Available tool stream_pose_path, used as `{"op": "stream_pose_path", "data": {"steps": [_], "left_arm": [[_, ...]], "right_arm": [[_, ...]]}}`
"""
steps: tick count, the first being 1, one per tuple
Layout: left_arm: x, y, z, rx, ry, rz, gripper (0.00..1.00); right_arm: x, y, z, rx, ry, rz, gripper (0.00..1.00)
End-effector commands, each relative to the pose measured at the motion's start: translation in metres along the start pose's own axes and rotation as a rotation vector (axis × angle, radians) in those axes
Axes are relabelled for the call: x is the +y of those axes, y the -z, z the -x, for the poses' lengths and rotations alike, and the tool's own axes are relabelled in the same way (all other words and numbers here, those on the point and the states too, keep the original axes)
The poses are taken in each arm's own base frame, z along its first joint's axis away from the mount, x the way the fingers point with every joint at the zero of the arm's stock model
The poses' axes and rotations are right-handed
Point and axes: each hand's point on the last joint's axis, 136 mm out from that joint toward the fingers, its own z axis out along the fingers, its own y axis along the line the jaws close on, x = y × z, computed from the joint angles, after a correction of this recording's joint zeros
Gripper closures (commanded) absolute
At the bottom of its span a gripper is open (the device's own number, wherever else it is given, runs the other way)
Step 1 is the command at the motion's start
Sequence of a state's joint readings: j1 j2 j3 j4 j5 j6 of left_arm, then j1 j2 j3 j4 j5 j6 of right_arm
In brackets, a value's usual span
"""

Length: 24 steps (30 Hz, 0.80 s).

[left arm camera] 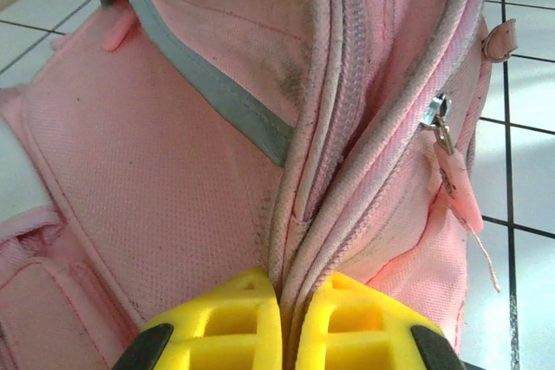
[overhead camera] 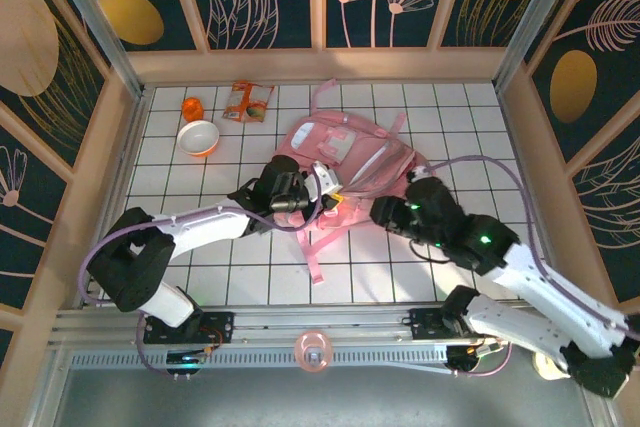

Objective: Pack the student bag

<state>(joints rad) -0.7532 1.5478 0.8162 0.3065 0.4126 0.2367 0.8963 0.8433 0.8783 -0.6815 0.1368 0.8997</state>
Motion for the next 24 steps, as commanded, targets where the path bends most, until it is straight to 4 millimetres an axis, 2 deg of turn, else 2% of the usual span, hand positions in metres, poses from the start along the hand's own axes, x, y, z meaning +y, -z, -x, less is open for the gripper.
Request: {"op": "stream_pose_path", "data": {"steps": [1, 4, 6, 10, 14, 19, 24], "left_arm": [[-0.001, 0.001, 0.031, -0.077, 0.046, -0.035, 1.00], [-0.002, 0.001, 0.033, -0.078, 0.045, -0.036, 1.00], [-0.002, 0.002, 0.035, -0.081, 0.046, -0.040, 1.00], [-0.005, 0.003, 0.038, -0.090, 0.049, -0.057, 1.00], [-0.006, 0.004, 0.039, -0.096, 0.050, -0.066, 1.00], [-0.007, 0.003, 0.039, -0.095, 0.049, -0.066, 1.00], [-0.009, 0.003, 0.040, -0.103, 0.053, -0.078, 1.00]], "right_arm": [[0.000, -0.015, 0.014, -0.099, -0.007, -0.129, 0.62], [0.002, -0.038, 0.007, -0.056, 0.029, -0.175, 0.60], [-0.004, -0.050, 0.004, -0.040, 0.041, -0.223, 0.60], [-0.013, -0.059, 0.008, -0.053, 0.033, -0.275, 0.60], [0.003, -0.071, 0.013, -0.049, 0.033, -0.163, 0.59], [0.004, -0.080, 0.015, -0.037, 0.053, -0.178, 0.59], [-0.012, -0.084, 0.019, -0.039, 0.051, -0.263, 0.60]]}}
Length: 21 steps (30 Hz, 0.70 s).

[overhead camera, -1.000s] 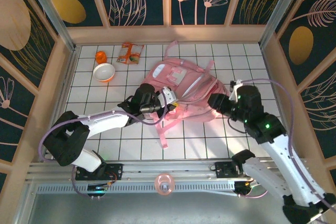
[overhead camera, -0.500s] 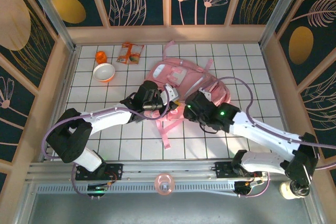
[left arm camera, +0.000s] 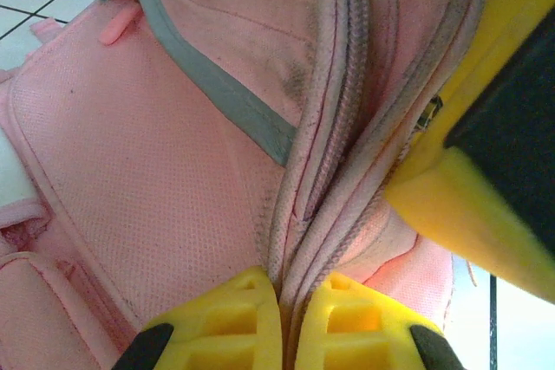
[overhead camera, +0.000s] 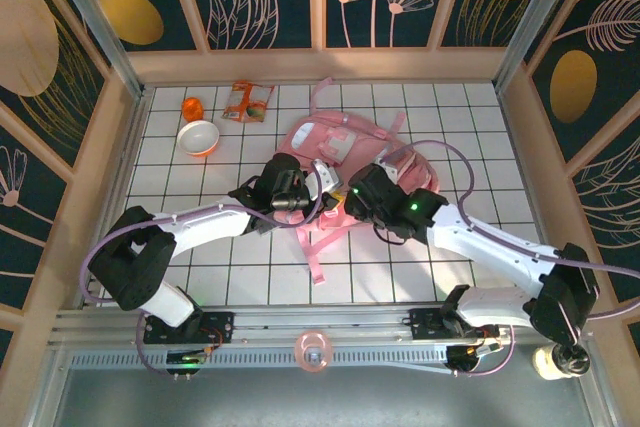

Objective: Pack the student bag

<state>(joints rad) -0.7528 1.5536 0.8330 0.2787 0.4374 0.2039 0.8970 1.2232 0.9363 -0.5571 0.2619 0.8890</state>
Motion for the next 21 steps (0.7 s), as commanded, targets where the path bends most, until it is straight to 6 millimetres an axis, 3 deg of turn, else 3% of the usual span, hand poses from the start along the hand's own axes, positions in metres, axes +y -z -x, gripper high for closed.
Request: {"op": "stream_pose_path", "data": {"steps": [1, 5, 14, 21], "left_arm": [[-0.007, 0.005, 0.039, -0.113, 0.012, -0.053, 1.00], [-0.006, 0.006, 0.038, -0.109, 0.010, -0.048, 1.00], [-0.001, 0.005, 0.029, -0.075, -0.004, -0.009, 1.00], [0.008, 0.006, 0.014, -0.018, -0.050, 0.049, 1.00]], "right_arm": [[-0.008, -0.001, 0.015, -0.049, -0.012, -0.063, 0.62], [-0.023, 0.001, 0.021, -0.073, -0.026, -0.147, 0.74], [-0.034, 0.005, 0.027, -0.080, -0.009, -0.198, 0.98], [-0.068, 0.020, 0.031, -0.045, -0.017, -0.274, 1.00]]}}
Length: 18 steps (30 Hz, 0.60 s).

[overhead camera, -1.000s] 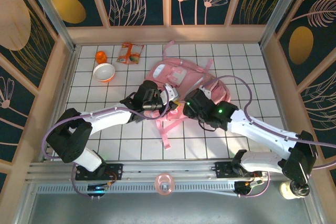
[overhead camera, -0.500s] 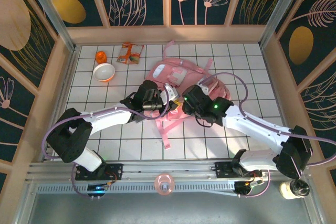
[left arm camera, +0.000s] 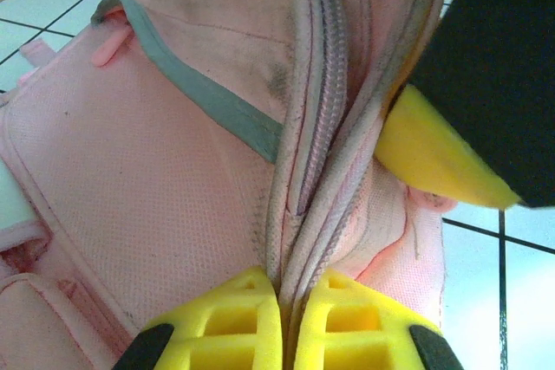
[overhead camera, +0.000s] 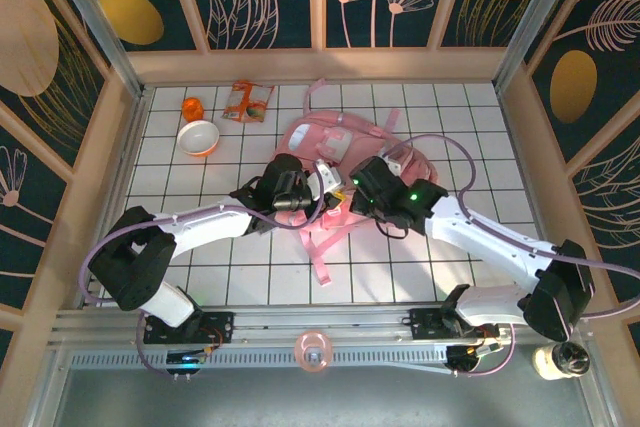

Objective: Pack the student bag

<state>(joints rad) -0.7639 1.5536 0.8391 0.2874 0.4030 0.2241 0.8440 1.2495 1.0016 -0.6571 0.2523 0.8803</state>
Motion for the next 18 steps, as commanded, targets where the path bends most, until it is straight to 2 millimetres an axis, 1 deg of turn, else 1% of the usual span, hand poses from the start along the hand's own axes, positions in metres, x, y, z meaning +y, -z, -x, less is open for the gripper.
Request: {"op": "stream_pose_path", "data": {"steps": [1, 5, 9, 11, 14, 15, 16, 18], "left_arm": [[0.006, 0.008, 0.008, -0.007, -0.023, 0.023, 1.00], [0.008, 0.008, 0.006, 0.004, -0.031, 0.034, 1.00], [0.009, 0.009, 0.005, 0.005, -0.036, 0.041, 1.00], [0.008, 0.010, 0.005, 0.008, -0.046, 0.040, 1.00], [0.006, 0.011, 0.007, 0.004, -0.059, 0.025, 1.00], [0.003, 0.011, 0.009, -0.001, -0.062, 0.011, 1.00], [0.001, 0.012, 0.011, -0.008, -0.063, 0.001, 1.00], [-0.001, 0.013, 0.014, -0.020, -0.061, -0.014, 1.00]], "right_arm": [[-0.060, 0.014, 0.019, -0.058, -0.001, -0.204, 1.00], [-0.078, 0.014, 0.020, -0.024, -0.001, -0.227, 1.00], [-0.097, 0.020, 0.024, -0.006, 0.010, -0.279, 1.00], [-0.100, 0.022, 0.026, 0.000, 0.018, -0.273, 1.00], [-0.091, 0.018, 0.027, 0.014, 0.053, -0.202, 1.00], [-0.084, 0.014, 0.026, 0.023, 0.068, -0.165, 1.00], [-0.080, 0.011, 0.024, 0.030, 0.076, -0.137, 0.95], [-0.072, 0.003, 0.022, 0.033, 0.093, -0.095, 0.89]]}}
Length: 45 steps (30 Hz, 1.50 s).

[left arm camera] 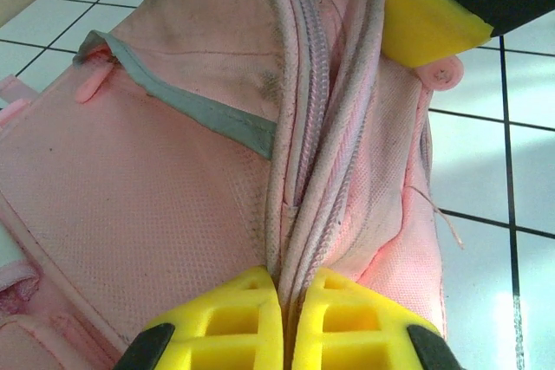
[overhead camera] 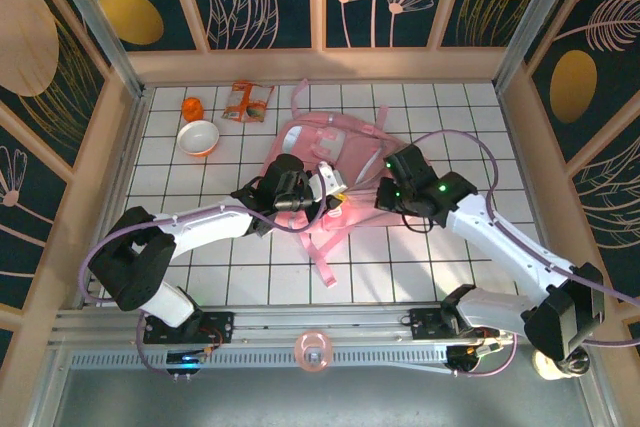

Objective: Pack the student bag

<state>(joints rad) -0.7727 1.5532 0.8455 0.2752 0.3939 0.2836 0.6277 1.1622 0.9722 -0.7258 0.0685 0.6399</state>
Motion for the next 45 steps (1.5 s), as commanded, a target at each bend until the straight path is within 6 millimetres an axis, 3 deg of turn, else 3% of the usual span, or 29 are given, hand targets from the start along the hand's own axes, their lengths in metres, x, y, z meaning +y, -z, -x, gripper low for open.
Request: {"op": "stream_pose_path", "data": {"steps": [1, 5, 8, 13, 15, 20, 24, 27, 28, 30, 32, 33, 36, 39, 45], "left_arm": [[0.000, 0.015, 0.015, -0.034, 0.001, -0.022, 1.00], [-0.007, 0.018, 0.021, -0.058, -0.006, -0.057, 1.00], [-0.008, 0.020, 0.020, -0.060, -0.007, -0.054, 1.00], [-0.004, 0.020, 0.015, -0.047, -0.006, -0.028, 1.00], [0.000, 0.019, 0.012, -0.036, -0.012, -0.002, 1.00], [0.015, 0.014, 0.011, -0.022, -0.094, 0.060, 1.00], [0.042, 0.008, 0.015, -0.005, -0.136, 0.099, 1.00], [0.062, 0.008, 0.017, -0.008, -0.141, 0.114, 0.91], [0.070, 0.010, 0.016, -0.010, -0.137, 0.134, 0.84], [0.087, 0.017, 0.033, -0.049, -0.137, 0.183, 0.70], [0.091, 0.024, 0.040, -0.050, -0.102, 0.194, 0.52], [0.089, 0.027, 0.042, -0.046, -0.066, 0.188, 0.43], [0.082, 0.041, 0.050, -0.062, 0.145, 0.174, 0.27], [0.076, 0.064, 0.051, -0.118, 0.484, 0.206, 0.25], [0.054, 0.099, 0.006, -0.157, 1.106, 0.265, 0.29]], "right_arm": [[-0.029, -0.008, 0.006, -0.043, 0.030, -0.099, 0.87], [-0.029, -0.017, 0.010, -0.058, 0.047, -0.109, 0.77], [-0.031, -0.016, 0.016, -0.089, 0.059, -0.121, 0.77], [-0.027, -0.005, 0.023, -0.128, 0.087, -0.101, 0.99], [-0.026, -0.001, 0.021, -0.125, 0.087, -0.087, 1.00], [-0.013, 0.000, -0.010, -0.048, 0.063, 0.005, 1.00], [0.005, -0.002, -0.046, 0.016, 0.068, 0.046, 1.00], [0.021, -0.004, -0.060, 0.042, 0.058, 0.103, 1.00], [0.029, -0.006, -0.064, 0.051, 0.061, 0.136, 1.00], [0.043, -0.008, -0.064, 0.055, 0.065, 0.184, 1.00], [0.055, -0.010, -0.058, 0.038, 0.058, 0.213, 1.00], [0.060, -0.011, -0.055, 0.029, 0.047, 0.222, 1.00], [0.079, -0.014, -0.047, 0.000, 0.006, 0.273, 1.00], [0.098, -0.018, -0.046, -0.014, -0.023, 0.325, 1.00], [0.121, -0.033, -0.055, 0.006, -0.014, 0.353, 1.00]]}}
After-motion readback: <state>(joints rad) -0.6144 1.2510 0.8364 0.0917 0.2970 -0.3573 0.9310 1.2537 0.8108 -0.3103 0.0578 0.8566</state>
